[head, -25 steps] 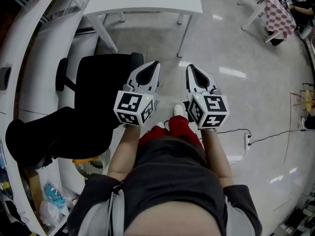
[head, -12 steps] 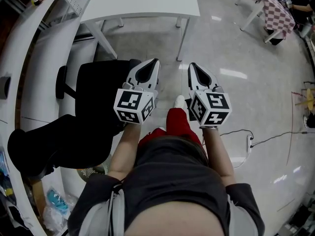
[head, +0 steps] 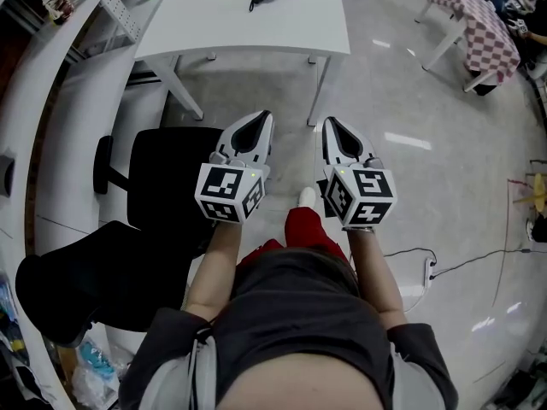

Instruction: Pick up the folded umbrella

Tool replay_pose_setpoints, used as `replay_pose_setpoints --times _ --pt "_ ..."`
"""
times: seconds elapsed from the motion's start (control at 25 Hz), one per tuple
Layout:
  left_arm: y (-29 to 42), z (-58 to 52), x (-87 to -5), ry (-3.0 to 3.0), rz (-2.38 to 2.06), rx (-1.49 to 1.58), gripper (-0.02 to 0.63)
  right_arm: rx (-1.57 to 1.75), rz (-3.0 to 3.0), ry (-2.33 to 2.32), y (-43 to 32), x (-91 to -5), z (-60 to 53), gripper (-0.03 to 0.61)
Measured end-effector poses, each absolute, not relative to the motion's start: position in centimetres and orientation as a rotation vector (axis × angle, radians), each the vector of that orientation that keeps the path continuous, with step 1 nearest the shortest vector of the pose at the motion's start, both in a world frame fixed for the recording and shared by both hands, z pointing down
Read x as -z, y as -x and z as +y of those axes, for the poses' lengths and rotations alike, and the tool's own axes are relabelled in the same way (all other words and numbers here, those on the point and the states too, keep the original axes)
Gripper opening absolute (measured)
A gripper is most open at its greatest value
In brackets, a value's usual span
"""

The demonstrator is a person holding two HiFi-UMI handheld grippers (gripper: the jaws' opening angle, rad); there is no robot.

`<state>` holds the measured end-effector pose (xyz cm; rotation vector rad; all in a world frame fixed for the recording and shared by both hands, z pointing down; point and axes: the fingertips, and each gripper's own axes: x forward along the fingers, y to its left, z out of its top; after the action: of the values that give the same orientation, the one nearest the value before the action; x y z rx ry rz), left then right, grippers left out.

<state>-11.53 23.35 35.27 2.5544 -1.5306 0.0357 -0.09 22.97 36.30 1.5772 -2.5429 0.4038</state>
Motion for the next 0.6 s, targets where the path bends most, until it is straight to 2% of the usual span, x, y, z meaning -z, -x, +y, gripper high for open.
replay_pose_setpoints --times 0.6 --pt "6.7 9.1 -34.8 -2.513 -1.602 -0.061 0.012 -0.428 -2.551 -1.533 -5.3 -36.1 9.0 0.018"
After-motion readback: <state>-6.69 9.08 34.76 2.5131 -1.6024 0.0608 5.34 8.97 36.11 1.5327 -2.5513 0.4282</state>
